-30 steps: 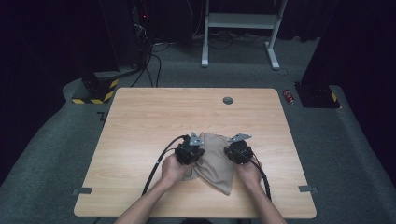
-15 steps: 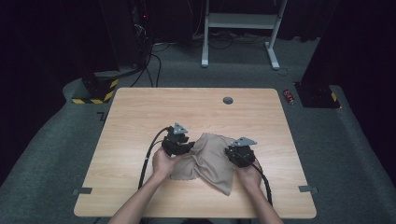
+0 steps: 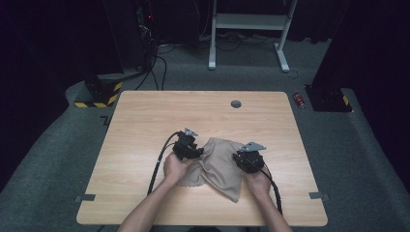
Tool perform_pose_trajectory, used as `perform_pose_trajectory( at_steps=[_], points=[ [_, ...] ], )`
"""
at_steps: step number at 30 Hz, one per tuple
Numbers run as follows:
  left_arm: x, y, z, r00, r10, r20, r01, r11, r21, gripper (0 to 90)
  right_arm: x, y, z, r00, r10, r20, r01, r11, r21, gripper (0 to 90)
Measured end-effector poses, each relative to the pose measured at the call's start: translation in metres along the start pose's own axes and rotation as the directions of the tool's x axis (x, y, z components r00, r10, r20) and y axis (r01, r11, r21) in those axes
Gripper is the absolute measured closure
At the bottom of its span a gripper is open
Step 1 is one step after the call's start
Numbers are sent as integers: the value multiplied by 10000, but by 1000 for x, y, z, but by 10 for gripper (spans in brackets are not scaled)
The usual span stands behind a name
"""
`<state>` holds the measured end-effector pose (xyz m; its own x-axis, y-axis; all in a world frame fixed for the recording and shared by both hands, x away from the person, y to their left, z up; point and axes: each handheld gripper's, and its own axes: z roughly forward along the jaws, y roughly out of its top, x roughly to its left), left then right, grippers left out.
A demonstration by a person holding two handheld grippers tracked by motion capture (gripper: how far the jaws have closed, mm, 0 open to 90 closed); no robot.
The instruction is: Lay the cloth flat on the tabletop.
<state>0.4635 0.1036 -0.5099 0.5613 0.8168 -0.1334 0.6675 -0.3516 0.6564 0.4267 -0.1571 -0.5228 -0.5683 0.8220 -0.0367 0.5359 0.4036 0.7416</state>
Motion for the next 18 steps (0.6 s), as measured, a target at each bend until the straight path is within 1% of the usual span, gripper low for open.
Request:
perform_pose_trajectory(
  at_steps=[1, 4, 5, 6, 7, 8, 9, 10, 12, 13, 18],
  points=[
    [0, 1, 1, 10000, 47, -45, -47, 10000, -26, 625, 0, 0, 0, 10000, 4, -3, -4, 10000, -7, 741],
    [-1, 2, 3, 9999, 66, 80, -66, 10000, -62, 698, 0, 0, 0, 10000, 4, -15, -4, 10000, -23, 741],
    [-1, 2, 3, 9998, 88, 193, -87, 10000, -45, 726, 0, 0, 0, 10000, 3, -16, -3, 10000, -22, 741],
    [-1, 2, 3, 9995, 189, 247, -189, 9998, 10, 809, 0, 0, 0, 10000, 15, -12, -15, 10000, -3, 741],
    [-1, 2, 3, 9993, 280, 264, -282, 9996, 57, 809, 0, 0, 0, 10000, 15, -12, -15, 10000, -3, 741],
    [-2, 3, 3, 9988, 355, 332, -361, 9992, 171, 845, 0, 0, 0, 10000, 14, -15, -14, 10000, -12, 742],
    [-3, 5, 2, 9980, 563, 293, -571, 9980, 278, 876, 0, 0, 0, 10000, -3, -14, 3, 10000, 1, 741],
    [-5, 7, 0, 9971, 742, 147, -744, 9970, 198, 889, 0, 0, 0, 10000, -8, -13, 8, 10000, 0, 742],
    [-7, 11, -5, 9959, 902, 57, -902, 9959, -10, 894, 0, 0, 0, 10000, 17, -20, -17, 10000, -5, 741],
    [-7, 13, -8, 9960, 896, 34, -895, 9958, -167, 893, 0, 0, 0, 10000, -6, -11, 6, 10000, -4, 742],
    [-1, 18, -20, 9937, 1079, -315, -1089, 9935, -327, 893, 0, 0, 0, 10000, -4, -21, 4, 10000, -10, 742]
  ],
)
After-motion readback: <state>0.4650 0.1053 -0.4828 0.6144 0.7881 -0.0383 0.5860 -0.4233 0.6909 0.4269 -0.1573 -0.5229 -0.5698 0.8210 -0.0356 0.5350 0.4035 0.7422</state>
